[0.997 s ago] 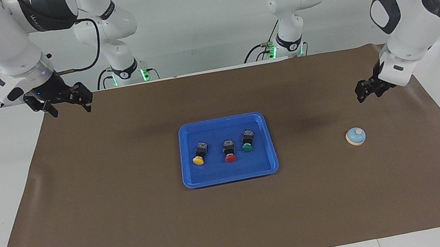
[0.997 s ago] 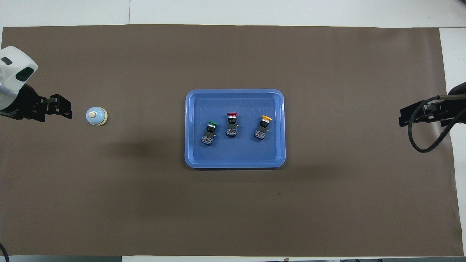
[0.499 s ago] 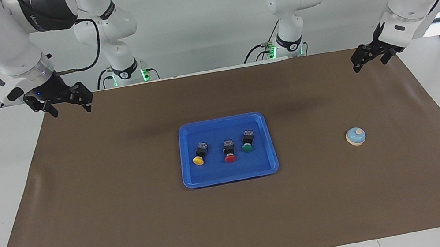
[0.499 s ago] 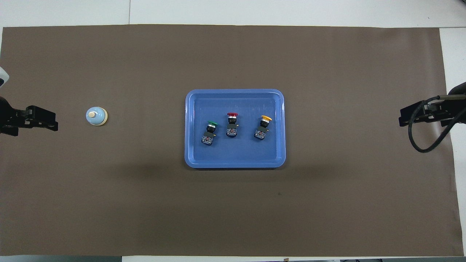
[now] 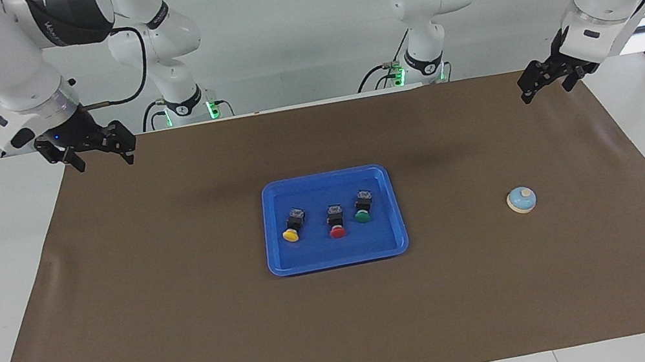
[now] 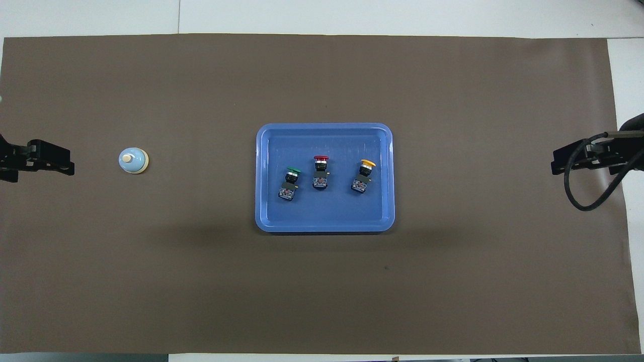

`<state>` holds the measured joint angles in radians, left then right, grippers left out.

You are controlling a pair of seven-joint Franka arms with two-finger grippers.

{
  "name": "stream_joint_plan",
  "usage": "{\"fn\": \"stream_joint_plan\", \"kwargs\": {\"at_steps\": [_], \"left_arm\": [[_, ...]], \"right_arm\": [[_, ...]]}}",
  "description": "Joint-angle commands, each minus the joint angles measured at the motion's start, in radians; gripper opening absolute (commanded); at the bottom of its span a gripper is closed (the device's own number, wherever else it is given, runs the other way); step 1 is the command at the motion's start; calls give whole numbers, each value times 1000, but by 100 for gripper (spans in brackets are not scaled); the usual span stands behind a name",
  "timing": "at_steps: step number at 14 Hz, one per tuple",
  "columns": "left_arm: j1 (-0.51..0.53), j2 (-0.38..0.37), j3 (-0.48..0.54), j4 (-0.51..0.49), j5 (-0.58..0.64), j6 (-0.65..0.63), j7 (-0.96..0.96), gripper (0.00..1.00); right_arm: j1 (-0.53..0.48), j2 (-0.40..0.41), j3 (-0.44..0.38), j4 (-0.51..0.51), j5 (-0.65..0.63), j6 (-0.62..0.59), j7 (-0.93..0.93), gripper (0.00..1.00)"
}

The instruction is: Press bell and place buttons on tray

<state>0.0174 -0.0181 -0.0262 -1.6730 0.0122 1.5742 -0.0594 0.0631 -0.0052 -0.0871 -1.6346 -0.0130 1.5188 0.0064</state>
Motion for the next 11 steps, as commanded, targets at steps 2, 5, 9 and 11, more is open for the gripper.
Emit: {"fn": "stream_joint_plan", "kwargs": {"at_steps": [2,5,9,11], "left_arm": [[-10,24,8,45,-14,-20,9,100],[-10,24,6,87,-9,-37,9,100],[-20,24,5,93,-11,-36,9,100],[-34,24,5,96,-11,-48,9,100]], "right_arm": [[-16,-15,15,-10,-13,-9,-17,100],[-16,-15,15,-10,-13,-9,-17,100],[-16,-15,15,-11,-13,-9,-17,100],[-16,-15,15,-10,-13,-9,-17,100]]}}
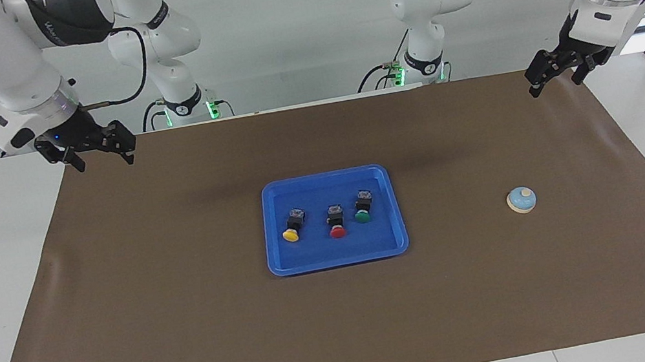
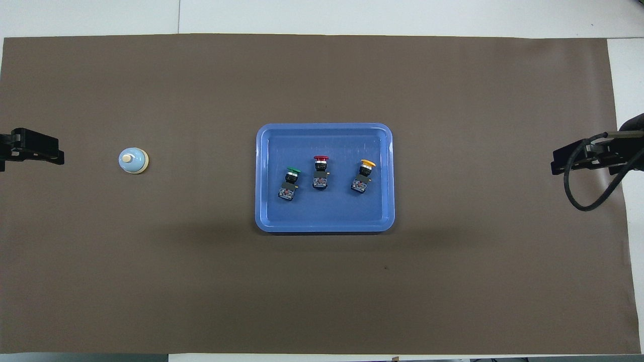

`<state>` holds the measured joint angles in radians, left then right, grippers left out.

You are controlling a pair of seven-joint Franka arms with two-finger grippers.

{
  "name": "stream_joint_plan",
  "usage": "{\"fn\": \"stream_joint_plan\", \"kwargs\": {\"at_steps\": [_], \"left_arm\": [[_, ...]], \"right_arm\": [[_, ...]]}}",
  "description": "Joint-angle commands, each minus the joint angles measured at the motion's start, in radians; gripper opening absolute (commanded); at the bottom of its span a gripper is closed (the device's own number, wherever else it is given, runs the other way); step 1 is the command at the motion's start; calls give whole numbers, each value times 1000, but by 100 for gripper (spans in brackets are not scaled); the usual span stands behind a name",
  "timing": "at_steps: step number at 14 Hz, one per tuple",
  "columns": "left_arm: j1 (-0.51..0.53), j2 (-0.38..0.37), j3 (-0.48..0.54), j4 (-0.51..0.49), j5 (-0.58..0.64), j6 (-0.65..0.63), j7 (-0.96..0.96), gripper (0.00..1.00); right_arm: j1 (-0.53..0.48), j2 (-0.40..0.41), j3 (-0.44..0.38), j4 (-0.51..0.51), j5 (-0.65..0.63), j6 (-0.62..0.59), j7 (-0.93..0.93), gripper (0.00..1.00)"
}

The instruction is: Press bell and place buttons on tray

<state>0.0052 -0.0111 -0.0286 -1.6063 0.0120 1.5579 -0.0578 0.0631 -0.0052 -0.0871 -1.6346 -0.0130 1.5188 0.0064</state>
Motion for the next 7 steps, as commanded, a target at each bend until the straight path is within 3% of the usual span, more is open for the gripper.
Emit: {"fn": "stream_joint_plan", "kwargs": {"at_steps": [1,7], "left_arm": [[-24,17,7,29,-12,-32,7,100],[-28,17,7,28,-14,-27,7,100]], "right_arm": [[-16,-15,15,-10,-15,-9,-17,100],[-16,-15,15,-11,-13,-9,-17,100]]}}
